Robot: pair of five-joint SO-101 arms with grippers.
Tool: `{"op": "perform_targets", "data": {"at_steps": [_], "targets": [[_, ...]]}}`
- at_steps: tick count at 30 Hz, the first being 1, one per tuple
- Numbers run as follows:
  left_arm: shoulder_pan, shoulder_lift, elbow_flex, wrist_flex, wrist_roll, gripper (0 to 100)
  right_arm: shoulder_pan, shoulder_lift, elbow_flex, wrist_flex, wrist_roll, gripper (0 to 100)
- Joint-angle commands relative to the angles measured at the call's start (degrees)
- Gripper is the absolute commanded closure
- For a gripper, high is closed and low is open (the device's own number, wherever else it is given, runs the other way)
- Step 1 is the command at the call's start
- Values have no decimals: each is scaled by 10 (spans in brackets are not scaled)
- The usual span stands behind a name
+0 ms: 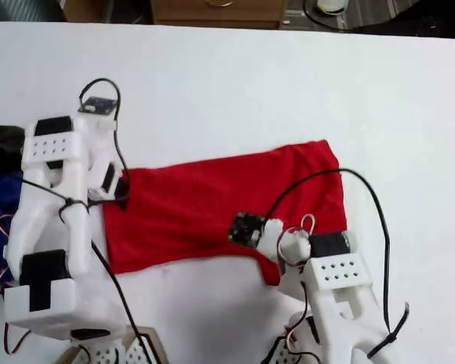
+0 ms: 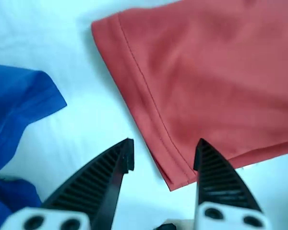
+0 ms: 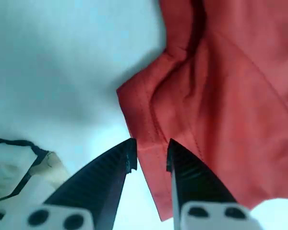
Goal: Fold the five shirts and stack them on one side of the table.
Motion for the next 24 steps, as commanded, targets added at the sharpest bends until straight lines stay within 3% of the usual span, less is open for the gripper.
{"op": "perform_targets", "data": {"at_steps": [1,6,10,20,24], "targets": [[-4,-21,-24,15,6,774,0,-15,21,-55,9,886],[-4,-22,-24,18,23,774,2,-15,27,-113,7,897],[-1,-22,-27,25,25,774,2,-15,27,-127,11,978],[-2,-22,-29,24,25,774,-3,-20,22,-87,15,976],[-2,-22,-29,20,25,774,-3,-20,19,-44,68,975]]}}
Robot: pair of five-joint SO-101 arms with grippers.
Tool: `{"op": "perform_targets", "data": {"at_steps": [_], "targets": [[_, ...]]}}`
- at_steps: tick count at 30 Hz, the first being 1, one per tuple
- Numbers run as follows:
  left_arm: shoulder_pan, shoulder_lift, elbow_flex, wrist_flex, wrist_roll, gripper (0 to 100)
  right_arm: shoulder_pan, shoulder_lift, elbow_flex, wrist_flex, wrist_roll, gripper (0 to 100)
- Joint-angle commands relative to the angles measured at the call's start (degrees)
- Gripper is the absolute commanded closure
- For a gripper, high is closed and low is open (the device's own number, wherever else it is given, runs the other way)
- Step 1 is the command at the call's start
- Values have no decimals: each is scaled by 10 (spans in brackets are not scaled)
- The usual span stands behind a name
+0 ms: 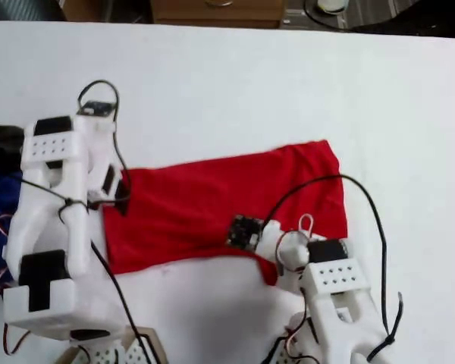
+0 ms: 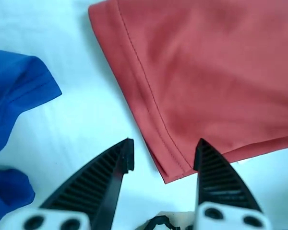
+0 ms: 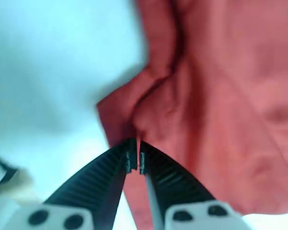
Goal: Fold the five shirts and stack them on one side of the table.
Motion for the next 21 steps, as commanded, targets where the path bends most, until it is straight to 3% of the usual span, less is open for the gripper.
{"op": "perform_targets", "data": {"at_steps": [1,13,17,21], "targets": [[-2,-21,-29,2,4,773,-3,-15,-13,37,33,975],[-2,-21,-29,-6,4,772,-1,-9,-64,65,10,964],[-2,-21,-28,-6,4,772,-2,-9,-63,32,-22,878],[-2,-21,-27,-3,4,772,-2,-8,-50,17,-21,865]]}}
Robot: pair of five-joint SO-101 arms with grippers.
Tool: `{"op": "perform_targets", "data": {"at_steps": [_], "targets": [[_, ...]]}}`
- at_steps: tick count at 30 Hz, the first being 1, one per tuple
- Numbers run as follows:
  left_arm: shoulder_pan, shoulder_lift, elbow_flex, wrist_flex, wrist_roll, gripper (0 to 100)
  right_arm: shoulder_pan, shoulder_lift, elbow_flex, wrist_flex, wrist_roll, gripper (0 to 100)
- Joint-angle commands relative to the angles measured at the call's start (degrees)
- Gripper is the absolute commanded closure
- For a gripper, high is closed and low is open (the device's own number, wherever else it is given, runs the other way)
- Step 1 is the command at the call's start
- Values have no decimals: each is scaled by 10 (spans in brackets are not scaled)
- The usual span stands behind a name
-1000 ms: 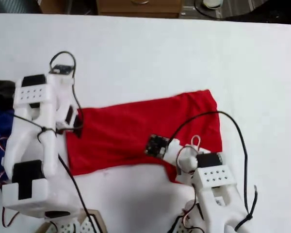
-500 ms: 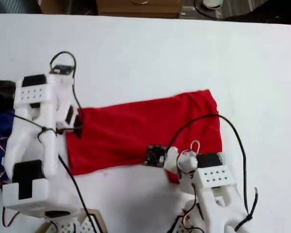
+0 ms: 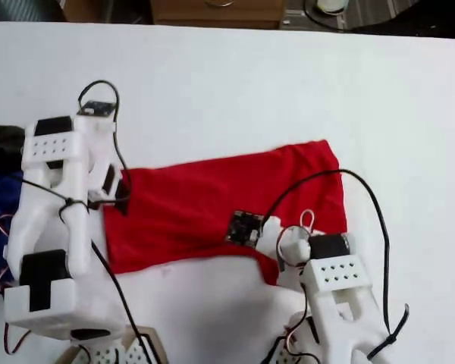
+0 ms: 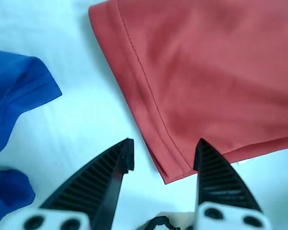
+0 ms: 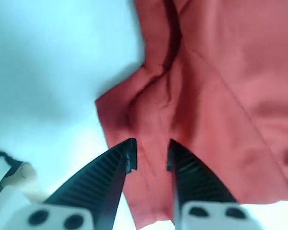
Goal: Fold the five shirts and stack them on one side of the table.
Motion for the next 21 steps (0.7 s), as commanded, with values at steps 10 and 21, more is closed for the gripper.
{"op": "perform_targets", "data": {"at_steps": [10,21], "targets": [[-2,-21,-28,-1,4,773,0,-8,46,-66,-4,865],[-2,-21,-26,0,4,773,2,-8,54,-96,-3,865]]}}
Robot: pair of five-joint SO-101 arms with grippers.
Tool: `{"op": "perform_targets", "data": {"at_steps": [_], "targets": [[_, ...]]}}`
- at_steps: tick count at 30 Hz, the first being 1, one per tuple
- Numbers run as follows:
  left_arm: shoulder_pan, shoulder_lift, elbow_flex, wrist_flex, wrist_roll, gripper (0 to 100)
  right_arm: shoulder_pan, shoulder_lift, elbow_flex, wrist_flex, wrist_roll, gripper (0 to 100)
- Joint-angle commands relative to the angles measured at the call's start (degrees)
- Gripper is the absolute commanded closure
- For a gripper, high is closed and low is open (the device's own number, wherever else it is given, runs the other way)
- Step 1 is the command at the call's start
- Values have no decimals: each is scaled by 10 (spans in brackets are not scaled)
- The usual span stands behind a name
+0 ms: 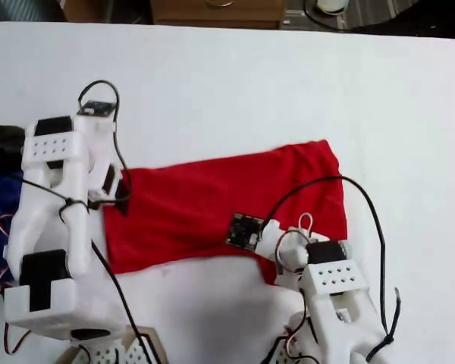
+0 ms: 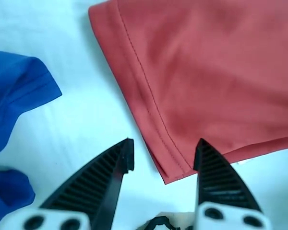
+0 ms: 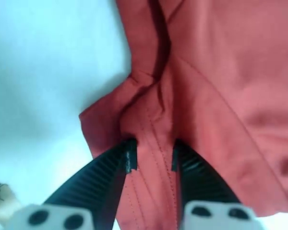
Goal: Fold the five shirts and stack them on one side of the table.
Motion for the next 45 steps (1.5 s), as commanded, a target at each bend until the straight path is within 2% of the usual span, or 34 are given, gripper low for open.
{"op": "perform_targets", "data": {"at_steps": [1,14,18,27,37,45], "targets": [[-2,-21,-26,0,4,773,2,-8,0,-7,-3,865],[-2,-21,-24,0,4,773,1,-8,40,-32,-3,867],[-2,-21,-24,0,4,773,2,-8,40,-51,-3,975],[-2,-21,-27,0,4,773,2,-13,37,-51,-4,977],[-2,-21,-29,0,4,772,0,-14,-72,62,-5,977],[-2,-21,-29,-3,4,772,-2,-15,-89,131,-2,977]]}}
